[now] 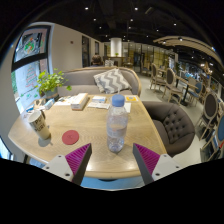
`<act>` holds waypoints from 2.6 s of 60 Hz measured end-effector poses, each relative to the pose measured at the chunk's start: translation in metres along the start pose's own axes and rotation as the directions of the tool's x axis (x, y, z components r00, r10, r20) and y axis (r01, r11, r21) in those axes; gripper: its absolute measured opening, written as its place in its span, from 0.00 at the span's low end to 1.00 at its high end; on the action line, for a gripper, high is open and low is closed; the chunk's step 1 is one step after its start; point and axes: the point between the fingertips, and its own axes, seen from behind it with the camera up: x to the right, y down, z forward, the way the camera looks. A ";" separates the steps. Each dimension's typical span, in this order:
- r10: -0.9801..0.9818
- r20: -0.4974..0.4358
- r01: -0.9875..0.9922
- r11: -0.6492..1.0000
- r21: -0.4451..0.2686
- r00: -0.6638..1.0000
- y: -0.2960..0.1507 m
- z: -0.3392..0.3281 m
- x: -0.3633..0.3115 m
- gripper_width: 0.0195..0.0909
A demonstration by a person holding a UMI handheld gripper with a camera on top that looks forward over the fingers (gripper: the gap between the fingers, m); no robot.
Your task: Pour water
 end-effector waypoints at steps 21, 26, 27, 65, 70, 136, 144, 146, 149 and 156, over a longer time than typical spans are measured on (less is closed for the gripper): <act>0.014 0.020 -0.016 0.995 0.099 1.000 -0.031 0.111 0.016 0.88; 0.008 0.023 -0.010 0.993 0.116 1.000 -0.033 0.122 0.016 0.67; 0.007 0.018 -0.009 0.992 0.122 1.000 -0.034 0.121 0.015 0.61; -0.088 -0.118 0.107 0.980 0.169 0.989 -0.079 0.107 0.001 0.20; -0.168 -0.173 0.199 0.964 0.176 0.971 -0.108 0.093 -0.012 0.20; -0.730 -0.279 0.773 -0.526 -0.353 -0.624 -0.200 0.087 -0.273 0.20; -0.783 -0.288 0.825 -0.460 -0.329 -0.552 -0.198 0.084 -0.274 0.20; -0.805 -0.303 0.850 -0.421 -0.316 -0.511 -0.201 0.079 -0.274 0.20; -0.854 -0.317 0.900 -0.329 -0.285 -0.413 -0.204 0.073 -0.271 0.20; -0.928 -0.365 0.984 -0.001 -0.178 -0.067 -0.213 0.051 -0.265 0.20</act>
